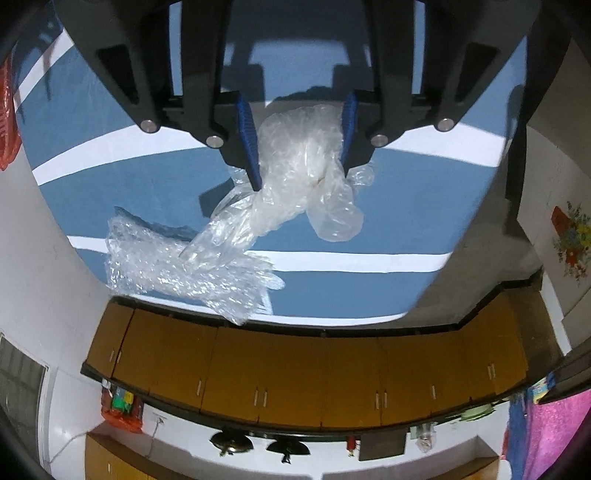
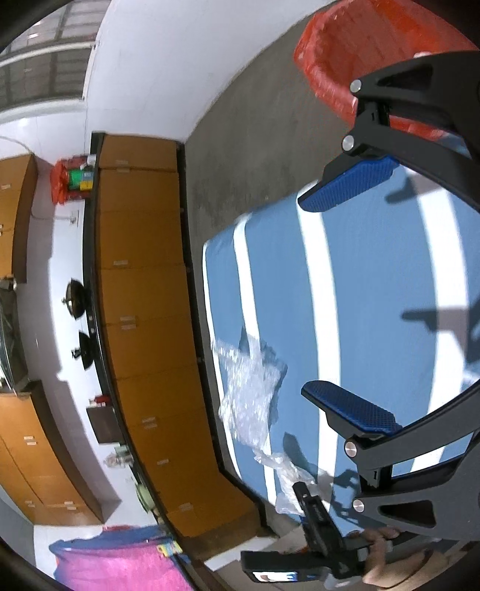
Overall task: Collect trash
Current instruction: 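Grasp a clear plastic bag with the left gripper while the right gripper grasps bubble wrap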
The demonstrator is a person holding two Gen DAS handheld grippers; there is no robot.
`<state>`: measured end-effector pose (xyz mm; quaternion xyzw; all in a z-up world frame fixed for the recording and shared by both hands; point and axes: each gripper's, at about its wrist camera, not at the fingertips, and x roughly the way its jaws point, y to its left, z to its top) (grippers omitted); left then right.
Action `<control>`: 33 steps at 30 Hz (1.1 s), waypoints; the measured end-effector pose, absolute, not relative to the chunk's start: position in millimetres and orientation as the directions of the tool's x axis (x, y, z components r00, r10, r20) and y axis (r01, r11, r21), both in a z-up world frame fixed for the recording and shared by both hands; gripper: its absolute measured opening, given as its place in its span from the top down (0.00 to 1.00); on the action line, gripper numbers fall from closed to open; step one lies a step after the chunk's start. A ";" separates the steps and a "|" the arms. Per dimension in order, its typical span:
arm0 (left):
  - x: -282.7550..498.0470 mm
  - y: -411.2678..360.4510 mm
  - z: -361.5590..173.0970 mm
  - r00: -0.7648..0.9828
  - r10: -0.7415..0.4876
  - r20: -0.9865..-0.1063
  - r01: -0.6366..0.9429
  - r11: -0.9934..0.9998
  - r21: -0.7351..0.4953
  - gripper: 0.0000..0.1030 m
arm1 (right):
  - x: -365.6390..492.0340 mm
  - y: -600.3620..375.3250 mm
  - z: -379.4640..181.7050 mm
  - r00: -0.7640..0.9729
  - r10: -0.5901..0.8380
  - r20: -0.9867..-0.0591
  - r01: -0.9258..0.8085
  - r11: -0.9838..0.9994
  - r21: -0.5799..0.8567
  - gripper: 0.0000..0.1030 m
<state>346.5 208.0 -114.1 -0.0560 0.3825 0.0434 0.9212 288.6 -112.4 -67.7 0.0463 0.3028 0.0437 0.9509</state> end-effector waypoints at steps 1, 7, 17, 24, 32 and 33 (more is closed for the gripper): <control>342.7 212.0 -111.7 0.708 0.044 -0.704 -0.134 0.988 -0.073 0.64 | 292.3 -108.3 -68.5 0.811 0.120 -0.572 -0.066 0.991 0.115 0.10; 320.2 241.7 -94.0 0.740 0.080 -0.668 -0.214 0.969 -0.121 0.63 | 345.8 -56.9 -76.7 0.787 0.210 -0.580 -0.179 0.978 0.111 0.11; 304.1 273.1 -77.1 0.762 0.142 -0.631 -0.296 0.944 -0.144 0.63 | 431.5 11.8 -88.4 0.762 0.237 -0.602 -0.232 0.969 0.087 0.12; 311.5 272.4 -83.4 0.750 0.147 -0.645 -0.308 0.940 -0.145 0.63 | 454.2 29.6 -119.6 0.670 0.181 -0.720 -0.267 0.964 -0.006 0.33; 313.7 258.1 -85.1 0.749 0.122 -0.651 -0.286 0.946 -0.151 0.62 | 441.7 4.9 -117.4 0.644 0.150 -0.750 -0.248 0.969 -0.020 0.87; 313.1 255.0 -83.1 0.750 0.118 -0.651 -0.281 0.948 -0.152 0.62 | 436.4 0.2 -115.0 0.645 0.148 -0.749 -0.246 0.969 -0.021 0.87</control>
